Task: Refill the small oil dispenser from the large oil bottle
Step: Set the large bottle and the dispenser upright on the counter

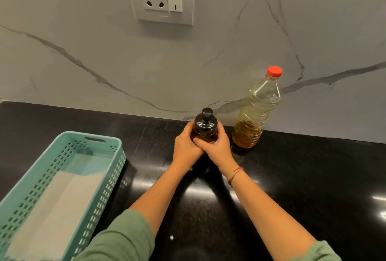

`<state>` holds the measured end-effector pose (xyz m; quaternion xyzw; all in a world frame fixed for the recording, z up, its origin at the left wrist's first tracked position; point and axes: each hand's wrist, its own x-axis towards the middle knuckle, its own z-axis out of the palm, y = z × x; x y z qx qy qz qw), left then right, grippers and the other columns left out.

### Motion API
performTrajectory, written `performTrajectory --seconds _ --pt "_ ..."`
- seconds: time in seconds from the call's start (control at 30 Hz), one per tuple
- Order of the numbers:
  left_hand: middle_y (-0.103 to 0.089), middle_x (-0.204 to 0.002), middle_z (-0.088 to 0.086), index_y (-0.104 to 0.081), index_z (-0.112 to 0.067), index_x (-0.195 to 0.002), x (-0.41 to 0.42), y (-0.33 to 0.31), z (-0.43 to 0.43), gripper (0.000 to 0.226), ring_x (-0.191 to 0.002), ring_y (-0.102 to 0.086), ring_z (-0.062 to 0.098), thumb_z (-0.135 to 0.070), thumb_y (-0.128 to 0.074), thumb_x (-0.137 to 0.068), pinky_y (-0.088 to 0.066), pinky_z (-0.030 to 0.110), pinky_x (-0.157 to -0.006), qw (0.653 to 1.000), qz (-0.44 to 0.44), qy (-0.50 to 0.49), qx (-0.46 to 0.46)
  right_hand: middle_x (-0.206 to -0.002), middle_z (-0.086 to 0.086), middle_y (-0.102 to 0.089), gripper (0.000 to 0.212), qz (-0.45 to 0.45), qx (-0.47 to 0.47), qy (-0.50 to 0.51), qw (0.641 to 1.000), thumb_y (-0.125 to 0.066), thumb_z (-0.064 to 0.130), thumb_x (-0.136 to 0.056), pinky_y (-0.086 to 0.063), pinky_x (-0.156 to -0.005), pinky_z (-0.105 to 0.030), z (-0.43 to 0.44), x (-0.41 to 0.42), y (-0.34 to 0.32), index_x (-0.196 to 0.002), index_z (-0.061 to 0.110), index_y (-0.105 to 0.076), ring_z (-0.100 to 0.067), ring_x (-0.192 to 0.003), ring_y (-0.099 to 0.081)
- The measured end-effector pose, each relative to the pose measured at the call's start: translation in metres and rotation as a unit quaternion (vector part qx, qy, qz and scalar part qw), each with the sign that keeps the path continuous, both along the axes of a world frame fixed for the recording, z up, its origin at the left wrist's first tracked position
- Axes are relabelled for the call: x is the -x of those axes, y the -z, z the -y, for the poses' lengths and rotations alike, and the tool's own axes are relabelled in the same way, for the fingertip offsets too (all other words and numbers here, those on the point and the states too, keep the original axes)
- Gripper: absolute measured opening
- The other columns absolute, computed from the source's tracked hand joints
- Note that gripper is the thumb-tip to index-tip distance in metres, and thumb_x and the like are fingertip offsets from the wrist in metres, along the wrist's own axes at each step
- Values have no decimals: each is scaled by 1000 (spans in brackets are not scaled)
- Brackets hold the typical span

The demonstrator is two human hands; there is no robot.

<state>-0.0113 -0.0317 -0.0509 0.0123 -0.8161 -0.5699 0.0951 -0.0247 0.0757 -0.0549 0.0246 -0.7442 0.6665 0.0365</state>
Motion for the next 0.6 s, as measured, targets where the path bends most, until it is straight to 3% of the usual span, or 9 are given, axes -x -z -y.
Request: performTrajectory --seconds 0.13,0.33,0.6 --pt "-69 -101 -11 -59 -27 -120 29 11 -7 49 -95 -65 2 -19 -76 -75 -54 24 -86 1000 4 1 4 -108 7 -67 60 7 -12 17 1000 -78 18 -62 -51 -96 -39 -4 26 9 -112 41 -53 -7 -103 -63" --pt "-68 -99 -11 -60 -23 -120 52 22 -11 48 -95 -65 6 -18 -75 -75 -50 18 -82 1000 11 -1 -1 -109 8 -66 62 13 -18 34 999 -79 13 -64 -51 -95 -39 -5 48 22 -110 46 -51 -8 -103 -63" --pt "-68 -102 -8 -59 -23 -119 50 22 -9 45 -97 -64 8 -18 -74 -76 -51 24 -86 1000 24 5 11 -109 7 -65 62 21 -28 33 999 -78 9 -66 -51 -96 -38 -3 43 19 -108 45 -51 -8 -104 -62"
